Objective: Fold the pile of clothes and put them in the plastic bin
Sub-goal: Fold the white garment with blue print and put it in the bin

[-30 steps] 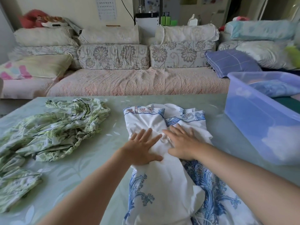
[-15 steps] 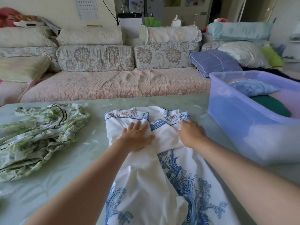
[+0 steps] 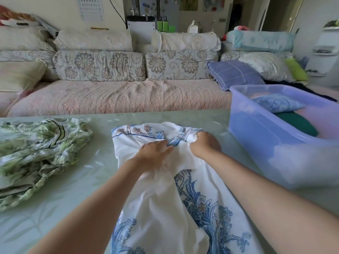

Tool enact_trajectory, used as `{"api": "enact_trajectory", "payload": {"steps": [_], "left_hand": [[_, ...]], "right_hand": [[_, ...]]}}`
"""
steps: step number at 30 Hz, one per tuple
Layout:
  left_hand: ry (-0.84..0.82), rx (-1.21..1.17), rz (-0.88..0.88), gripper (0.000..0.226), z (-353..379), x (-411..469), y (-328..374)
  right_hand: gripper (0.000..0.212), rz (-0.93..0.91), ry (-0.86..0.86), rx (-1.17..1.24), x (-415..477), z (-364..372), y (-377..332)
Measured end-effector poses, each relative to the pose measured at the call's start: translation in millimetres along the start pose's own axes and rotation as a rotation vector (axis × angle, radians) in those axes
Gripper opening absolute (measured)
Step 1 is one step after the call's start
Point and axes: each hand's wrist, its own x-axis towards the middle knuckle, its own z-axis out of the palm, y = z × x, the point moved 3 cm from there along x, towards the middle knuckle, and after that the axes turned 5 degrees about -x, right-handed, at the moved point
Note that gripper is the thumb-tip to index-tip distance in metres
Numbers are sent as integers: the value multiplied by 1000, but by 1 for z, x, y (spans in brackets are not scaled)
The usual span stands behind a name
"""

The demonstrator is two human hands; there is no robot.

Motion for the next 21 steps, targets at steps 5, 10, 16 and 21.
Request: {"api": "enact_trajectory", "payload": {"steps": [5, 10, 16, 21], "left_hand": [[256, -741, -88, 36, -44, 0, -1], [450, -636, -223, 30, -77, -16, -39], [288, -423, -263, 86, -63, -29, -62], [423, -234, -224, 45, -71, -21, -73]], "right_hand": [[13, -320, 93, 182, -31, -15, -66], [22, -477, -485, 546, -62, 24, -116], [40, -566, -130, 121, -31, 37, -95], [65, -589, -86, 5, -18, 46, -100]]}}
